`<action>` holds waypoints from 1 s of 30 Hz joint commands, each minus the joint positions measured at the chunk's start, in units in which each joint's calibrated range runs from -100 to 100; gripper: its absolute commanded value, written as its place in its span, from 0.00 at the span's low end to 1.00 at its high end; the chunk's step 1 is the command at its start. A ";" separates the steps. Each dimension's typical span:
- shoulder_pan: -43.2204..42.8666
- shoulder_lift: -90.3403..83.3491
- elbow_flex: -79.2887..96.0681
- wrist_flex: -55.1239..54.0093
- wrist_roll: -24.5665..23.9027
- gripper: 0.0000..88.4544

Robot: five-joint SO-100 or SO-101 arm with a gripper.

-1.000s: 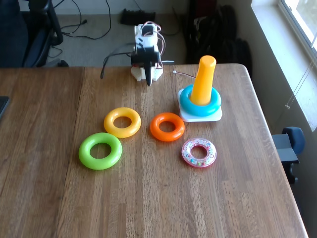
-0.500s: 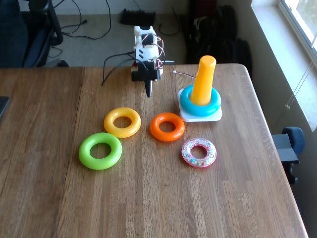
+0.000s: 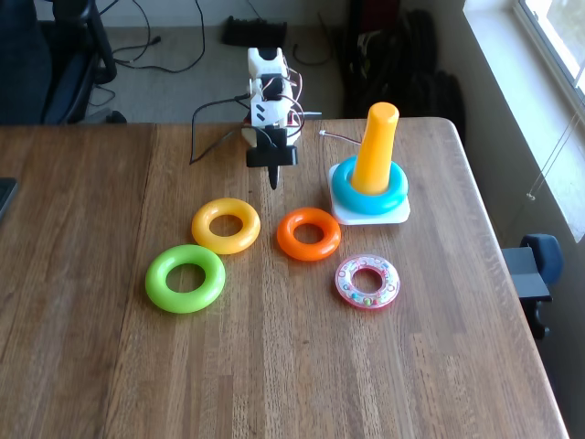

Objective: Pick and place the blue ring

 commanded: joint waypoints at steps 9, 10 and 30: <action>0.68 -0.32 -1.54 -0.67 1.17 0.02; 0.68 -0.32 -1.45 -0.67 1.17 0.02; 9.74 -0.32 -1.45 -0.75 1.17 0.03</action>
